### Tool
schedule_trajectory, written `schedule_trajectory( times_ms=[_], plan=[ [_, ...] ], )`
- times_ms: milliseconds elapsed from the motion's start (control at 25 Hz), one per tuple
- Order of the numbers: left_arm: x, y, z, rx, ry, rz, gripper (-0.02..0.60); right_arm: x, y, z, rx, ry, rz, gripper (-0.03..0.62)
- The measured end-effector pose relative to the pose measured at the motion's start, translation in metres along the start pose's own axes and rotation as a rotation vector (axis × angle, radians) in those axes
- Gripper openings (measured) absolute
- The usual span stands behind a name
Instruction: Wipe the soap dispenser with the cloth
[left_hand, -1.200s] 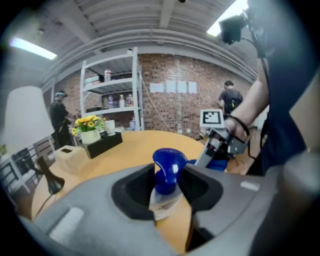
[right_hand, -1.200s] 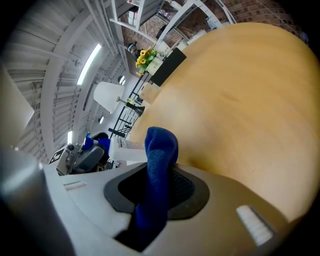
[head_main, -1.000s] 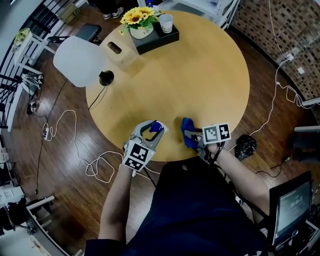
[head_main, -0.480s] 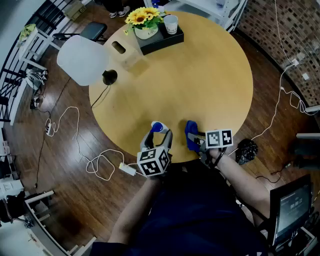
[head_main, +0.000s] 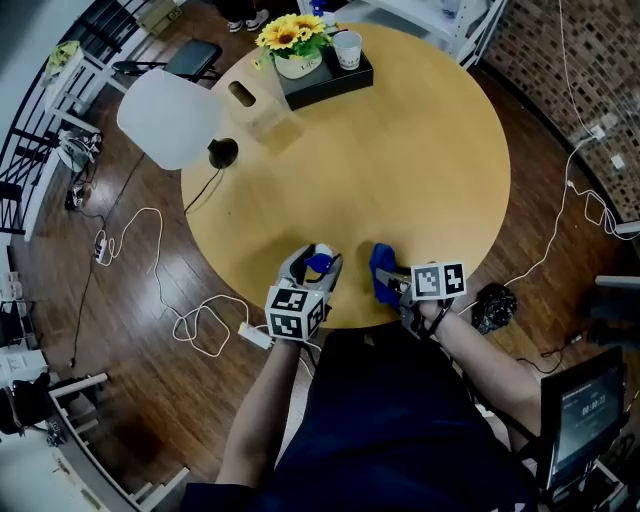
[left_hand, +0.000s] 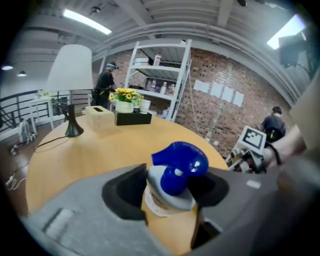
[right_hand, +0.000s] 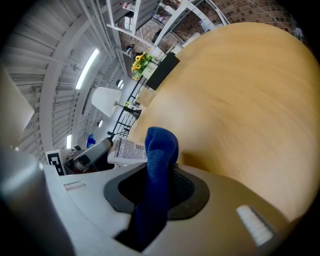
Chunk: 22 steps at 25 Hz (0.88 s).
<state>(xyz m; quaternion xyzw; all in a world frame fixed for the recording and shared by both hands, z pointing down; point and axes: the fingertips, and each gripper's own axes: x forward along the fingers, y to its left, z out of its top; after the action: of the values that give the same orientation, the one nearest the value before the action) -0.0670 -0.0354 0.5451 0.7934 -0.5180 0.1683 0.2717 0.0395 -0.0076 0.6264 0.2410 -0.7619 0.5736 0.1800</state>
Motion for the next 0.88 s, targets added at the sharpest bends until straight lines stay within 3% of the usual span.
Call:
schedule_trajectory(
  times_ms=[80,200,280,320,440,520,640,720,800,880],
  plan=[
    [-0.006,0.002,-0.003,0.055,0.015,-0.013,0.224,0.001,-0.003,0.0,-0.003,0.004,-0.007,0.097],
    [-0.016,0.017,-0.008,0.097,0.051,0.133,0.237,0.005,-0.003,0.0,-0.002,0.006,-0.009,0.097],
    [-0.022,0.02,-0.005,0.034,0.051,0.233,0.215,0.006,-0.003,-0.001,-0.005,0.014,-0.011,0.095],
    [-0.025,0.021,-0.003,-0.004,0.035,0.267,0.163,0.007,-0.002,-0.001,-0.006,0.018,-0.013,0.097],
    [-0.031,0.027,0.004,-0.116,-0.034,0.288,0.141,0.009,0.001,-0.002,-0.017,0.028,-0.013,0.097],
    [-0.036,0.045,0.002,-0.284,-0.108,0.277,0.14,0.008,0.004,0.003,-0.027,0.016,-0.019,0.096],
    [-0.043,0.078,-0.024,-0.694,-0.222,0.244,0.138,0.01,0.018,0.021,-0.06,-0.06,-0.028,0.095],
    [-0.045,0.085,-0.042,-0.909,-0.283,0.206,0.138,0.014,0.039,0.035,-0.121,-0.128,-0.022,0.096],
    [-0.049,0.087,-0.052,-0.994,-0.317,0.194,0.138,0.025,0.07,0.041,-0.224,-0.164,0.001,0.097],
    [-0.049,0.084,-0.056,-1.016,-0.32,0.177,0.138,0.043,0.103,0.035,-0.358,-0.157,0.033,0.096]
  ],
)
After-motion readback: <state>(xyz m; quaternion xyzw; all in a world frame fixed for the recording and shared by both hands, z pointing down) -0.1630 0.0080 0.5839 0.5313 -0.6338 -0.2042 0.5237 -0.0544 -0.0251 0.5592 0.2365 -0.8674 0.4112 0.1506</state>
